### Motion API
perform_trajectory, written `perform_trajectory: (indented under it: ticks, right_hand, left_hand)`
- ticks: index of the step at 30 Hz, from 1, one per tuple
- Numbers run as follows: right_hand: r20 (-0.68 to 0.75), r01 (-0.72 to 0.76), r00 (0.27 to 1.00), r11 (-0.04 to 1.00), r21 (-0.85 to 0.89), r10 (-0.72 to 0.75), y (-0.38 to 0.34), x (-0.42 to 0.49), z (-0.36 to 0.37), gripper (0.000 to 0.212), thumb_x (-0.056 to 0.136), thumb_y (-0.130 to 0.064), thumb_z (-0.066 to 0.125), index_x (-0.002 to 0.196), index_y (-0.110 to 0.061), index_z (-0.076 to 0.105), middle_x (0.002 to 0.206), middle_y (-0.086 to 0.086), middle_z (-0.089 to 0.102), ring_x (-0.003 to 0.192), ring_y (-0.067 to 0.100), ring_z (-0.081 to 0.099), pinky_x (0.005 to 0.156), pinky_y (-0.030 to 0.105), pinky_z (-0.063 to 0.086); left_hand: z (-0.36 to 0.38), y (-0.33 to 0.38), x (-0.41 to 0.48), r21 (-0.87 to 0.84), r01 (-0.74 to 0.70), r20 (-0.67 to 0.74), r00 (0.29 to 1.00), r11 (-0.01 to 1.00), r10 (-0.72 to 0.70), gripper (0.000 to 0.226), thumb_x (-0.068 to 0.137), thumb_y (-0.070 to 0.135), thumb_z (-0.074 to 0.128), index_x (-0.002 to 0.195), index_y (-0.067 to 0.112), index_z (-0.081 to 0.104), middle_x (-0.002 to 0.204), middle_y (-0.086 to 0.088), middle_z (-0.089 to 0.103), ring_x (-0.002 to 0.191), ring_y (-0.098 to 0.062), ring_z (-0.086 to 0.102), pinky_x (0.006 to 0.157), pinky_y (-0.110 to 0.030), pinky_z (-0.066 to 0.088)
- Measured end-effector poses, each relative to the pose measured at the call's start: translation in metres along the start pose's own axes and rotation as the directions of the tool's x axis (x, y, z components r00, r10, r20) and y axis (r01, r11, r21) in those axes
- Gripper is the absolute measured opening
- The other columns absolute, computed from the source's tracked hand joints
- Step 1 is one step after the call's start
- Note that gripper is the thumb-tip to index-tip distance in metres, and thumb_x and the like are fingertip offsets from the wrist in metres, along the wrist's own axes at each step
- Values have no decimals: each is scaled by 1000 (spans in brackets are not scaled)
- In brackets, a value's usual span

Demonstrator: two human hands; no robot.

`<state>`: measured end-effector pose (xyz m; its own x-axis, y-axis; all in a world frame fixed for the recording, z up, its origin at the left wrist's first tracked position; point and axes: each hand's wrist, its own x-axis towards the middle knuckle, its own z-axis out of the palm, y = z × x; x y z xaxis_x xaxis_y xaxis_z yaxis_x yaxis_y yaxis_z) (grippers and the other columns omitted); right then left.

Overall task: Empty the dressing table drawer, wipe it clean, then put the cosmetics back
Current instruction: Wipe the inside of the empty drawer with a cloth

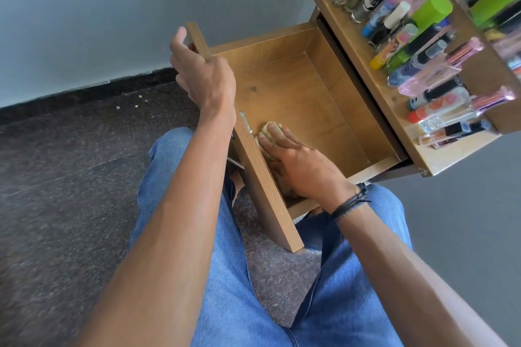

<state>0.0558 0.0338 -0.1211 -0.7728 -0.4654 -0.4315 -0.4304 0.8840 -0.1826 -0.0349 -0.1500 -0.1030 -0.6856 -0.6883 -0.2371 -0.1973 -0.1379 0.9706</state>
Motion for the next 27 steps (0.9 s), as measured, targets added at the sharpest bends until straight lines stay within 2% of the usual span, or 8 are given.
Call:
perform_trajectory:
  ticks: [2, 4, 5, 9, 12, 15, 20, 27]
  right_hand:
    - [57, -23, 998, 1000, -1, 23, 14, -4, -13, 70, 108, -17, 47, 160, -45, 10, 171, -7, 1, 153, 24, 26, 119, 47, 37]
    - [97, -118, 988, 993, -29, 120, 31, -4, -27, 63, 109, -22, 44, 159, -48, 16, 165, 2, 32, 131, 28, 58, 109, 46, 48]
    - [98, -177, 979, 984, -28, 179, 40, -5, -35, 60, 108, -23, 44, 158, -48, 21, 160, 3, 42, 126, 29, 61, 108, 45, 48]
    - [-24, -338, 939, 934, 114, 343, 67, -12, -48, 52, 107, -24, 46, 155, -39, 37, 170, -3, 18, 155, 28, 19, 123, 43, 24]
    - [-189, -426, 886, 904, 28, 424, 57, -20, -36, 51, 103, -16, 52, 150, -36, 47, 154, 4, 36, 137, 33, 35, 97, 48, 50]
    - [-261, -486, 844, 874, -3, 469, 43, -21, -24, 48, 99, -8, 55, 143, -28, 51, 131, 9, 40, 114, 35, 49, 68, 42, 48]
    - [-229, -428, 870, 899, 91, 438, 12, -20, -25, 33, 102, -12, 57, 134, -16, 61, 132, 10, 42, 110, 40, 58, 79, 44, 54]
    - [-147, -212, 962, 970, 118, 228, -26, -30, -14, 58, 91, 0, 65, 144, -20, 54, 130, 6, 39, 109, 31, 57, 85, 39, 61]
  left_hand:
    - [-1, 1, 0, -6, 11, 10, 1000, 1000, -11, 72, 84, -4, 47, 145, 31, 39, 143, 1, 46, 125, -27, 51, 103, -49, 50]
    - [-2, 2, -1, -11, 19, 14, 1000, 1000, -19, 72, 80, -1, 47, 145, 32, 39, 142, 2, 47, 124, -27, 52, 103, -49, 49]
    - [-2, 3, -1, -12, 17, 12, 1000, 1000, -17, 72, 78, 3, 45, 144, 33, 40, 139, 3, 47, 123, -27, 53, 103, -49, 49]
    - [-2, 2, -3, -12, 1, 7, 1000, 1000, -1, 71, 73, 12, 43, 141, 34, 40, 137, 5, 48, 124, -29, 54, 102, -50, 50]
    - [-2, 2, -2, -22, -2, 10, 1000, 1000, 2, 68, 77, 13, 44, 141, 33, 40, 136, 4, 48, 125, -29, 54, 102, -50, 51]
    - [-1, 0, -1, -19, -11, 8, 1000, 1000, 11, 65, 81, 9, 44, 141, 33, 40, 137, 3, 48, 125, -29, 54, 102, -50, 51]
    - [-1, 0, 0, -21, -8, 8, 1000, 1000, 8, 68, 77, 8, 43, 141, 33, 41, 134, 8, 47, 123, -27, 53, 103, -48, 50]
    - [-2, 1, -1, -36, -13, 17, 1000, 999, 13, 69, 80, 3, 45, 142, 31, 41, 138, 6, 45, 125, -26, 52, 103, -47, 50]
